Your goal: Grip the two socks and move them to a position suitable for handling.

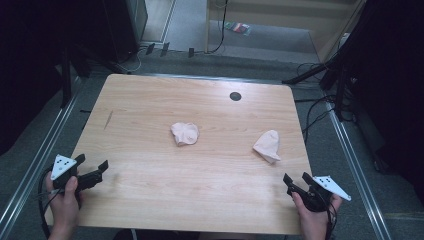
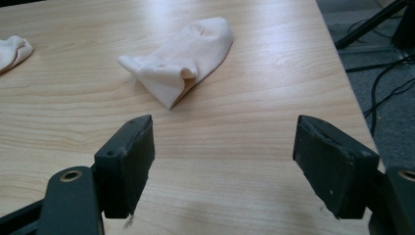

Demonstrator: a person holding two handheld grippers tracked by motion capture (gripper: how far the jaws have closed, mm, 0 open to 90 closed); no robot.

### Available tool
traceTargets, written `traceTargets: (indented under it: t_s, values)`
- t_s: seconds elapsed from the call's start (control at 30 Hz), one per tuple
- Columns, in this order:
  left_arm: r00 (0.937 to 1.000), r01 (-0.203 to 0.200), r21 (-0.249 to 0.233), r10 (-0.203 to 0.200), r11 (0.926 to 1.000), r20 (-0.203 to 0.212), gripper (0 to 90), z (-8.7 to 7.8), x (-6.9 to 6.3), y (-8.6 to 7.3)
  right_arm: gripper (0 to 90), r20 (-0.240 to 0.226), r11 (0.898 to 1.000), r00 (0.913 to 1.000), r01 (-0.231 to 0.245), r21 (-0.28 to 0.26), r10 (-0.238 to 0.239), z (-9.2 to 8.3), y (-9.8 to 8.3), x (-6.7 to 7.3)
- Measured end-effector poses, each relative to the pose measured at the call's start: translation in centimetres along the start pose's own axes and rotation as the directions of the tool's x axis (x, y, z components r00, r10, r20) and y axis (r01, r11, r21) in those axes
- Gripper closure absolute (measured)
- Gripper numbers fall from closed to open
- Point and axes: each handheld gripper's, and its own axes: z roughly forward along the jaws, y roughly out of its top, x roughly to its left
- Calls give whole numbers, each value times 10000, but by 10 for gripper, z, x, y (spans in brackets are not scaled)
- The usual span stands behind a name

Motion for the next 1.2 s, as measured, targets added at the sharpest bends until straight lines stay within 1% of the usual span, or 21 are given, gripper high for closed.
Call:
traceTargets:
  t_s: [0.13,0.17,0.2,0.23,0.27,0.3,0.33,0.37,0.43,0.5,0.53,0.57,0.67,0.7,0.73,0.77,0.8,0.97,1.13,1.17,1.2]
  values:
    - [9999,150,20,-150,9999,71,133,0,2,0,256,-79,9998,9999,-117,-189,116,-4,4,0]
    - [9998,185,32,-185,9998,62,133,1,2,0,272,-143,9990,9994,-316,-316,311,-7,7,1]
    - [9998,207,59,-208,9998,55,133,1,2,0,272,-143,9990,9994,-316,-316,311,-7,7,1]
    - [9997,214,35,-215,9998,103,133,1,2,0,270,-59,9995,10000,-50,-326,48,-9,11,5]
    - [9997,214,35,-215,9998,103,133,1,2,0,270,-59,9995,10000,-50,-326,48,-9,11,5]
    - [9997,219,59,-219,9997,117,133,1,2,1,271,75,9990,9995,304,-325,-302,-9,17,10]
    - [9997,215,73,-216,9997,127,133,1,2,1,271,75,9990,9995,304,-325,-302,-9,17,10]
    - [9997,211,41,-212,9998,132,133,1,2,0,273,2,9988,9992,395,-299,-395,-7,24,14]
    - [9996,243,48,-244,9997,126,133,1,2,1,279,-14,9987,9990,440,-268,-440,-6,28,17]
    - [9996,244,48,-244,9997,125,134,1,2,1,300,-92,9964,9969,781,-327,-784,0,38,24]
    - [9996,239,39,-240,9997,145,134,1,2,0,300,-92,9964,9969,781,-327,-784,0,38,24]
    - [9996,237,32,-237,9997,180,133,1,3,0,302,-282,9956,9956,884,-325,-893,4,45,29]
    - [9994,284,47,-285,9996,210,133,1,3,0,305,-359,9946,9944,979,-344,-991,9,51,35]
    - [9993,316,50,-317,9995,203,133,1,3,0,313,-446,9926,9921,1153,-367,-1169,13,57,40]
    - [9991,341,28,-341,9994,232,133,1,4,0,313,-446,9926,9921,1153,-367,-1169,13,57,40]
    - [9991,340,67,-342,9994,261,133,1,4,1,316,-408,9896,9894,1376,-420,-1393,18,63,45]
    - [9991,340,67,-342,9994,261,133,1,4,1,316,-408,9896,9894,1376,-420,-1393,18,63,45]
    - [9987,422,93,-424,9991,299,133,2,4,1,318,-508,9837,9830,1740,-452,-1762,29,76,58]
    - [9987,422,118,-425,9990,291,133,3,4,2,324,-606,9846,9834,1686,-460,-1712,36,80,62]
    - [9987,416,115,-419,9991,289,133,4,4,2,324,-671,9843,9822,1731,-355,-1752,42,80,63]
    - [9988,394,98,-396,9992,276,133,3,4,2,324,-671,9843,9822,1731,-355,-1752,42,80,63]
